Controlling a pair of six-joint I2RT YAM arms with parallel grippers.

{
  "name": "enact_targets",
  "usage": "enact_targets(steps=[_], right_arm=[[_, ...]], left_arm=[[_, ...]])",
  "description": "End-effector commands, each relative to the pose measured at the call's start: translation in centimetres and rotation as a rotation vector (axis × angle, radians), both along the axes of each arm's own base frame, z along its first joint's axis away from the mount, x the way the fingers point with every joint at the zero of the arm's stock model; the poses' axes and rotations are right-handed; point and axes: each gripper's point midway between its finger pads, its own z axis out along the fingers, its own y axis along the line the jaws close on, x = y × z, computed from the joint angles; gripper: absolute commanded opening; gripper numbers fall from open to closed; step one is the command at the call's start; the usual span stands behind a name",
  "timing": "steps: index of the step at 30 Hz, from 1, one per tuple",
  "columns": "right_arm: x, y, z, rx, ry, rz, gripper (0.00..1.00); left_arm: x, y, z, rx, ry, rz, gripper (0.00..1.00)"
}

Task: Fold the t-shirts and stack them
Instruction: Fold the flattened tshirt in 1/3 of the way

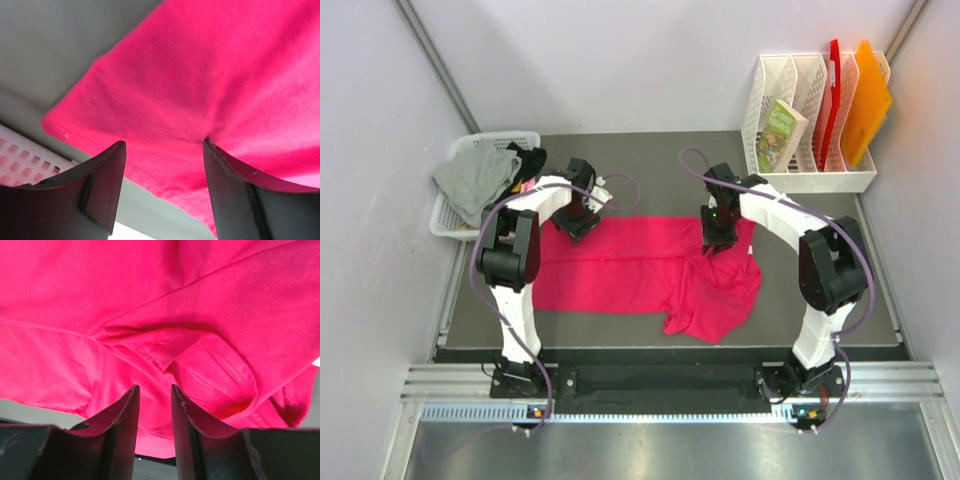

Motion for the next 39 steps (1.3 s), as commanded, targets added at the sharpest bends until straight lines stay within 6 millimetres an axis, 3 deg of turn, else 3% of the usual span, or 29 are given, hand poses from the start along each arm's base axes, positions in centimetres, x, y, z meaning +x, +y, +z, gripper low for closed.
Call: enact_targets(steps=[1,19,21,26,30,34,39], right_arm=[[1.1,0.5,-0.1,0.023,-0.029,-0.004,0.31],[1.4,-0.3,-3.1,-0.002,0.009,0.001,0.29],[1.4,-0.3,-3.1,0.005,0.009,-0.002,0.26],[1.5,0.0,-2.8,0.026,0.004,-0.003,0.01],[1.2,0.3,-1.6,0.045,-0.005,0.008,0.0],[0.1,0.8,0.9,0.075,-0.031,0.042,0.0],[-3.2,2.2,2.4,0.117,0.007,0.107,0.0]], left_arm=[[-0.4,0.1,1.6,-0.016,-0.042,0.013,0.68],[-0.6,0.6,1.3,0.004,-0.036,0.002,0.67],[-0.6,0.6,1.3,0.003,-0.038,0.003,0.67],[-0.6,0.6,1.3,0.007,-0.039,0.002,0.67],[-0.7,0.6,1.2,0.007,-0.034,0.0,0.67],[-0.6,0.6,1.0,0.007,-0.033,-0.003,0.67],[-0.6,0.5,0.6,0.003,-0.026,-0.005,0.67]])
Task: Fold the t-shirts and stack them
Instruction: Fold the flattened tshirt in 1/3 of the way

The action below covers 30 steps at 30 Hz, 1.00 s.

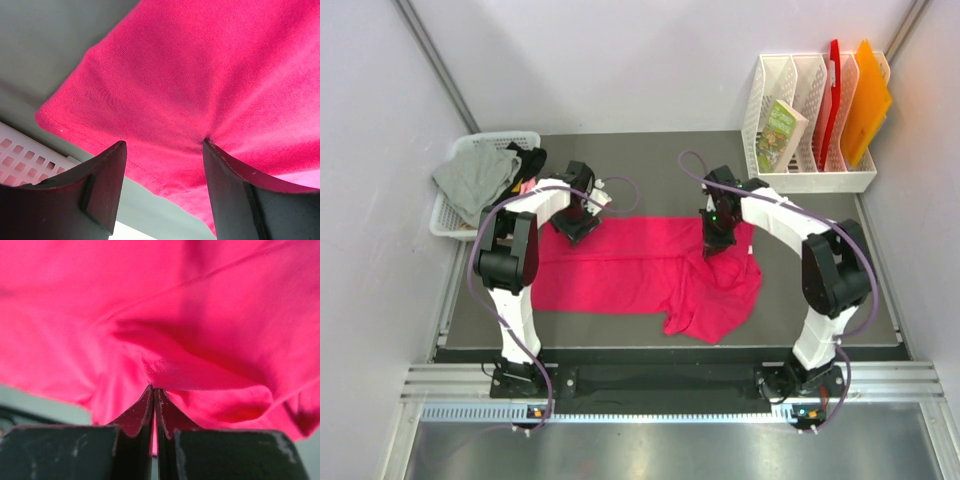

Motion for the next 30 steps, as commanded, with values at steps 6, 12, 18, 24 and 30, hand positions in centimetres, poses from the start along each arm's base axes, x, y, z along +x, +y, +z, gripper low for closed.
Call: enact_targets(steps=[6,12,18,24,30], right_arm=[[-7.4,3.1,3.1,0.094,0.069,0.182,0.0],[-10.8,2.6,1.2,0.073,0.175,0.252,0.39],[-4.4,1.9,5.0,0.058,0.021,0.157,0.4],[4.5,-1.9,7.3,0.048,-0.135,-0.063,0.33],[7.1,-5.6,3.5,-0.047,-0.102,-0.145,0.26]], left_arm=[[0.5,0.0,0.5,-0.009,-0.022,-0.004,0.67],[1.0,0.0,0.8,-0.007,-0.029,-0.009,0.67],[1.0,0.0,1.0,-0.006,-0.032,-0.013,0.66],[1.1,0.1,1.6,-0.001,-0.047,-0.024,0.67],[1.1,0.3,1.8,0.009,-0.051,-0.028,0.67]])
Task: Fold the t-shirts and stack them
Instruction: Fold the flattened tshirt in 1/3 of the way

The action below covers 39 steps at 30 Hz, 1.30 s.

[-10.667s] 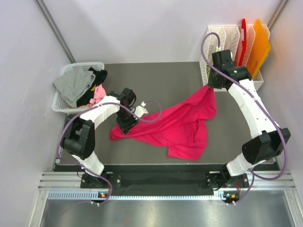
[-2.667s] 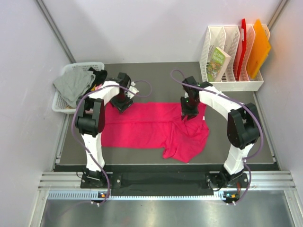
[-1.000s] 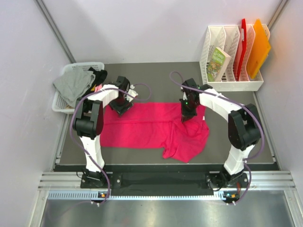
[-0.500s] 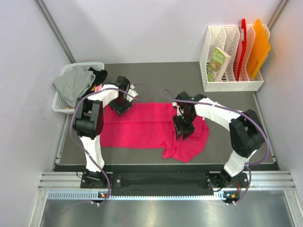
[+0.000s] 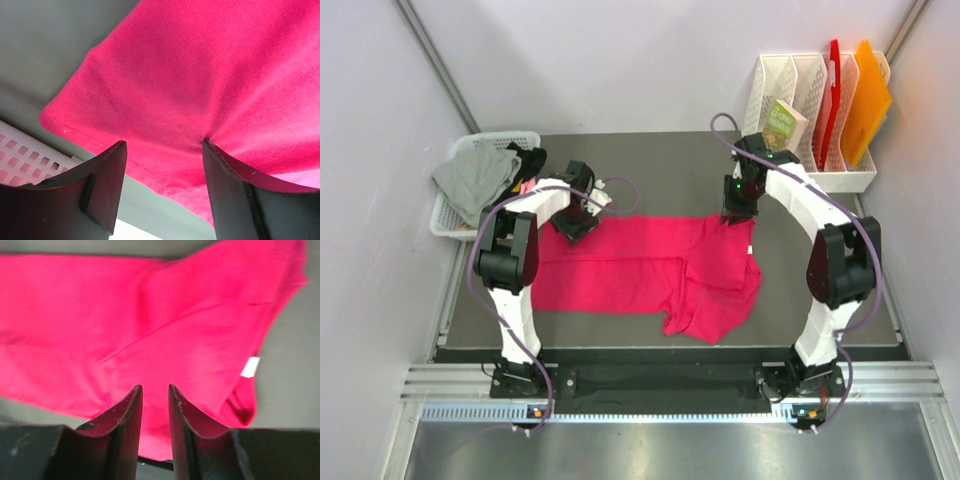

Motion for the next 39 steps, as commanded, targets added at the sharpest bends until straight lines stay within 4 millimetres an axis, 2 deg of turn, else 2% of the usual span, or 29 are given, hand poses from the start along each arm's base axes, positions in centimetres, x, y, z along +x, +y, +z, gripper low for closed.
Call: enact_targets(steps=[1,9,14,17,21,25,30,35,37,38,39], right_arm=[[1.0,-2.2,-3.6,-0.084,0.057,-0.048,0.25],[1.7,-3.3,-7.1,-0.116,0.107,-0.076,0.22],[2.9,-4.6,-8.7,-0.144,0.116,-0.111,0.21],[2.8,-5.9,-9.9,-0.168,0.145,-0.131,0.21],[1.7,-8.1,-10.9,-0.184,0.173,-0.167,0.2],[1.1,-10.1,-10.7,-0.185,0.18,-0.214,0.2],[0.8,-11.7,-9.9,-0.186,0.172,-0.26,0.2],[0.6,-9.8,-8.7,-0.124,0.182,-0.216,0.2],[1.9,-8.7,-7.0,-0.104,0.14,-0.193,0.21],[2.0,-8.5,-6.5,-0.098,0.139,-0.189,0.21],[3.4,-8.0,-4.8,-0.082,0.091,-0.187,0.22]], left_arm=[[1.0,0.2,1.7,0.001,-0.054,-0.008,0.67],[1.0,0.8,1.1,0.013,-0.048,0.002,0.66],[1.4,1.3,0.8,0.019,-0.048,0.009,0.66],[1.6,2.1,1.0,0.026,-0.049,0.018,0.66],[1.4,4.2,0.3,0.032,-0.037,0.055,0.66],[0.6,5.4,-0.5,0.029,-0.017,0.084,0.66],[-0.1,5.6,-1.3,0.03,-0.003,0.087,0.65],[0.1,5.2,-1.2,0.006,-0.004,0.096,0.65],[0.3,5.0,-0.7,-0.007,-0.004,0.101,0.65],[1.0,4.8,0.2,-0.017,-0.023,0.105,0.65],[1.3,4.6,0.4,-0.026,-0.027,0.107,0.65]])
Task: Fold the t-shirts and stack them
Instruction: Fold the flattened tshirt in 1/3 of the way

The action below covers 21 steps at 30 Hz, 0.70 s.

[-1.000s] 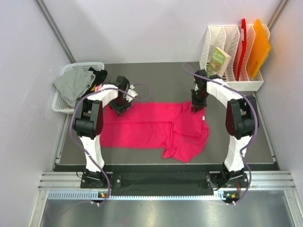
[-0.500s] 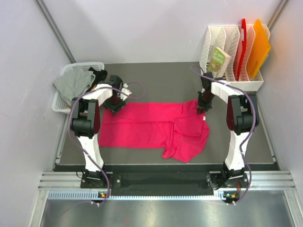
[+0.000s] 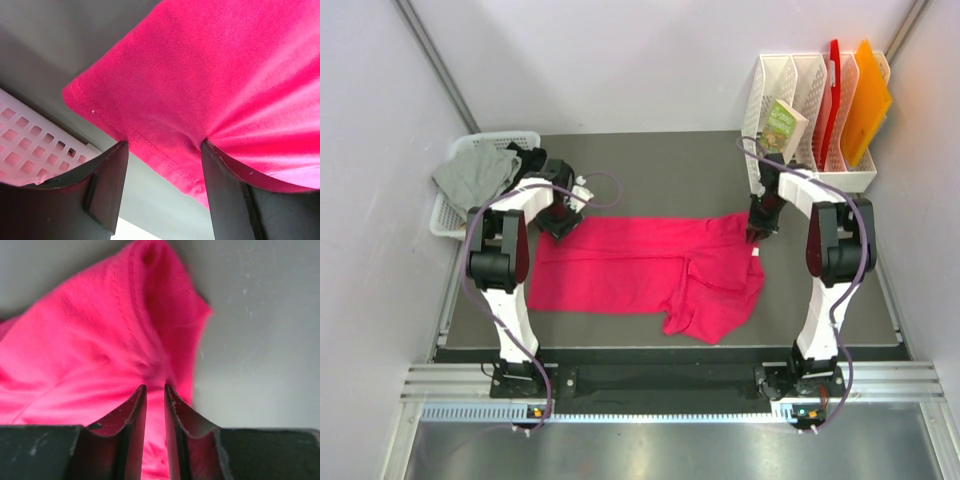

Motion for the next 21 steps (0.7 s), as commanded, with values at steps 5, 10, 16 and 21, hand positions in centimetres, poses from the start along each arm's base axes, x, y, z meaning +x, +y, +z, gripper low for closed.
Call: enact_targets(steps=[5,10,16,21], right_arm=[[5.6,1.8,8.0,0.038,-0.189,0.023,0.22],[6.8,2.0,6.8,0.041,-0.184,0.006,0.22],[6.4,2.3,3.4,0.038,-0.124,0.002,0.21],[5.9,1.8,1.5,0.016,-0.087,-0.005,0.2]], left_arm=[[2.6,-0.3,1.9,-0.039,-0.039,0.033,0.64],[3.2,0.1,1.2,-0.016,-0.04,0.034,0.64],[4.0,0.2,0.1,-0.003,-0.038,0.036,0.64],[4.5,0.5,-0.7,0.013,-0.033,0.039,0.63]])
